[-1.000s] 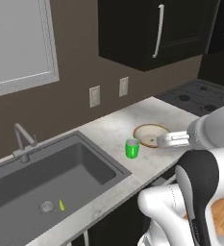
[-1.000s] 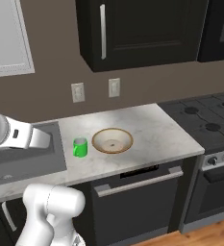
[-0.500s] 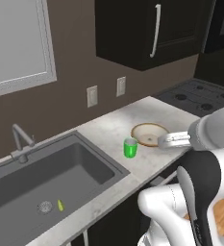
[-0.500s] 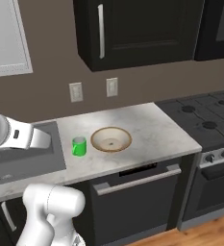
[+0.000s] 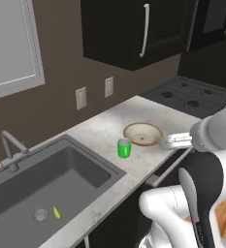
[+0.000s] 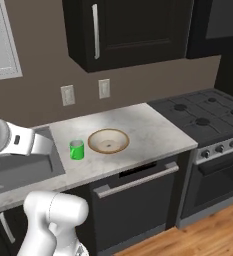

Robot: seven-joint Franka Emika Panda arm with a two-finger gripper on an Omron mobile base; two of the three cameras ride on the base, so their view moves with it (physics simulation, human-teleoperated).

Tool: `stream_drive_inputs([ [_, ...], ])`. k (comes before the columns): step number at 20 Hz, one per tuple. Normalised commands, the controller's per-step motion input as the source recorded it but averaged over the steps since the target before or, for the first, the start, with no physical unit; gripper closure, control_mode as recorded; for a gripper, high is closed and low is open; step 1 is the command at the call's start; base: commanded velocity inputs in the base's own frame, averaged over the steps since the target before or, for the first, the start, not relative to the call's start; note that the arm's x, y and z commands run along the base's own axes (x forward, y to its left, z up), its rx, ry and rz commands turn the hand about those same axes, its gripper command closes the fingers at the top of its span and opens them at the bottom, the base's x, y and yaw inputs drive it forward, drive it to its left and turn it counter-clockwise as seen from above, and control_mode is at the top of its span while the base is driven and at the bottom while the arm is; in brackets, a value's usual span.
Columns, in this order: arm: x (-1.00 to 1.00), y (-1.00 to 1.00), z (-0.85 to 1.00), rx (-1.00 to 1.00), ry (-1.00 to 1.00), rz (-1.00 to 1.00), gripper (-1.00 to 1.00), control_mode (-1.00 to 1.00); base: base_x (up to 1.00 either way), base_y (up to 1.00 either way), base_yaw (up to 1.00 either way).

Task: Clear the mugs and bowl far away from the sink.

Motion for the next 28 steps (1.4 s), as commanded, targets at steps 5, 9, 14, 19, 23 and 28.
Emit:
stream_drive_inputs([
  [5, 0.28, 0.02, -0.14, 0.00, 0.05, -0.12, -1.00, -1.00, 0.06, 0.04, -0.05],
  [9, 0.33, 0.04, -0.21, 0.00, 0.14, -0.03, -1.00, -1.00, 0.00, 0.00, 0.00],
  [14, 0.28, 0.02, -0.17, 0.00, 0.19, 0.00, -1.00, -1.00, 0.00, 0.00, 0.00],
  [19, 0.24, 0.01, -0.20, 0.00, 0.14, 0.00, -1.00, -1.00, 0.00, 0.00, 0.00],
  [23, 0.24, 0.06, -0.29, 0.00, 0.02, 0.00, -1.00, -1.00, 0.00, 0.00, 0.00],
  [28, 0.24, 0.09, -0.35, 0.00, 0.00, 0.00, -1.00, -1.00, 0.00, 0.00, 0.00],
])
